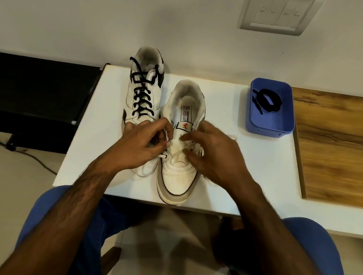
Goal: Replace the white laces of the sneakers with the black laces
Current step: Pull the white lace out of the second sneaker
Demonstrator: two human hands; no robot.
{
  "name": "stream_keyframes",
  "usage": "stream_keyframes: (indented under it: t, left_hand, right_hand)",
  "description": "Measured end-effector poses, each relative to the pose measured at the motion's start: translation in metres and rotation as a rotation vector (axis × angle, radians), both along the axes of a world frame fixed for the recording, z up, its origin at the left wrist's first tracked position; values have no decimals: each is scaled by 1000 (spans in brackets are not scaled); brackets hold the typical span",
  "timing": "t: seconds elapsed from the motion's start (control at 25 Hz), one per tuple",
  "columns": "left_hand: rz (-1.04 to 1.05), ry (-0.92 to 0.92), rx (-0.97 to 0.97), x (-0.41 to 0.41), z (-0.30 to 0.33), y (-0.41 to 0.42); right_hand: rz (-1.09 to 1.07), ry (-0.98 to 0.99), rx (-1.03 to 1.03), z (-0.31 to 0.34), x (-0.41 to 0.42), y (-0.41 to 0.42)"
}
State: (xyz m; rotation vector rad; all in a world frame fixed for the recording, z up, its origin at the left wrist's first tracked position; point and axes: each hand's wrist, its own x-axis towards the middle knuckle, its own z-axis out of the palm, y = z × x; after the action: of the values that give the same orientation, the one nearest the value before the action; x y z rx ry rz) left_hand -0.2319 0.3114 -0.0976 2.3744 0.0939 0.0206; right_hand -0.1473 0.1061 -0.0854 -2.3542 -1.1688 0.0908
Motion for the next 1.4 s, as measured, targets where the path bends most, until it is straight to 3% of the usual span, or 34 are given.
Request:
stream_keyframes:
  t: [0.24, 0.48, 0.68, 0.84, 1.08, 1.28, 1.4]
  left_hand:
    - [-2, 3, -7, 0, -1, 1]
    - [-1, -2, 20, 0, -1, 3]
    - [3, 2, 2, 1, 0, 1]
    - [-5, -4, 0, 0, 0, 2]
    - [-11, 2, -1, 0, 0, 3]
    - [-12, 13, -2, 1, 1, 1]
    - [-16, 15, -7, 0, 1, 2]
  right_hand:
    - [73, -32, -65, -8, -9, 15]
    - [-187, -26, -4, 6, 24, -22]
    - [82, -9, -66, -10, -9, 13]
    - [86, -52, -93, -7, -6, 15]
    - [-146, -55, -29, 7, 20, -18]
    - [75, -49, -60, -6, -13, 15]
    - [89, -55, -110, -7, -13, 20]
